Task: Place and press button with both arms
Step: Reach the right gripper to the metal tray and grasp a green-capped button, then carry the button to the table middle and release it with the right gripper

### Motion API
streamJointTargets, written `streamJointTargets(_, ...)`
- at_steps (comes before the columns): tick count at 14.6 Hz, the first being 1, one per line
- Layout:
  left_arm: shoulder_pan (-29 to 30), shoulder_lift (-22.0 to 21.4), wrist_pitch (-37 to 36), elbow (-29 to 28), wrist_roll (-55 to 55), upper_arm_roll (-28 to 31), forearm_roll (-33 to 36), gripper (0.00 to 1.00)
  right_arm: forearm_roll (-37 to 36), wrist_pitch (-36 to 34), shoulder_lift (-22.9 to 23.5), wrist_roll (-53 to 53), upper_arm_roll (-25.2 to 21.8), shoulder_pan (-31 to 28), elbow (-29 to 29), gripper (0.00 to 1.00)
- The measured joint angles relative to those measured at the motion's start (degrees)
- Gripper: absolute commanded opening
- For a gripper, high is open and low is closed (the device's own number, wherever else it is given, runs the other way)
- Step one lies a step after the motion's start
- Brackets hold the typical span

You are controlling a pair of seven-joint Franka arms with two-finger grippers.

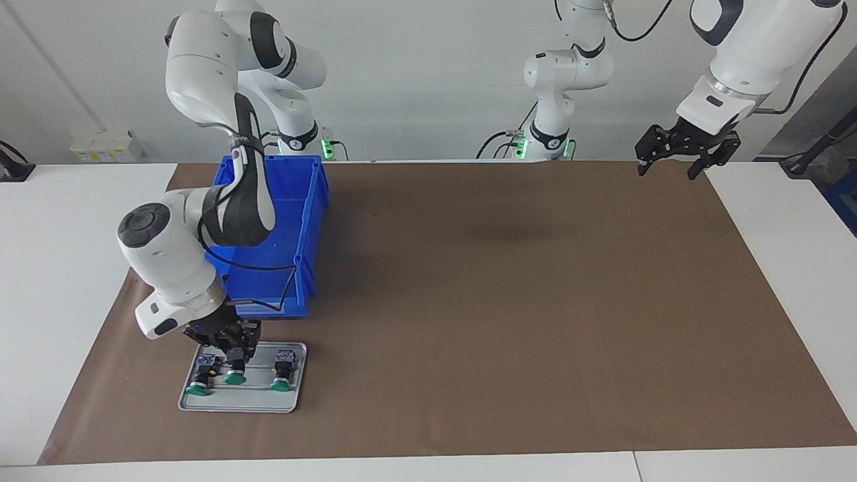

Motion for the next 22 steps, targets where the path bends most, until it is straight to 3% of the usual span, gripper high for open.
streamJointTargets(4, 0.0, 0.0, 0.0, 0.0, 0.0, 0.0, 0.0, 1.0, -2.8, -10.1, -4.2, 21.5, 0.1, 2.6, 6.4, 0.0)
streamJointTargets(10, 0.0, 0.0, 0.0, 0.0, 0.0, 0.0, 0.0, 1.0, -3.0, -13.0, -9.0, 61.8, 0.7, 12.6, 6.1, 0.0)
streamJointTargets(16, 0.0, 0.0, 0.0, 0.0, 0.0, 0.0, 0.0, 1.0, -5.4, -8.2, -7.8, 97.4, 1.0, 27.6, 0.6, 0.0)
streamJointTargets(22, 0.0, 0.0, 0.0, 0.0, 0.0, 0.0, 0.0, 1.0, -12.5, -1.0, -0.3, 121.0, 1.0, 41.0, -1.4, 0.0)
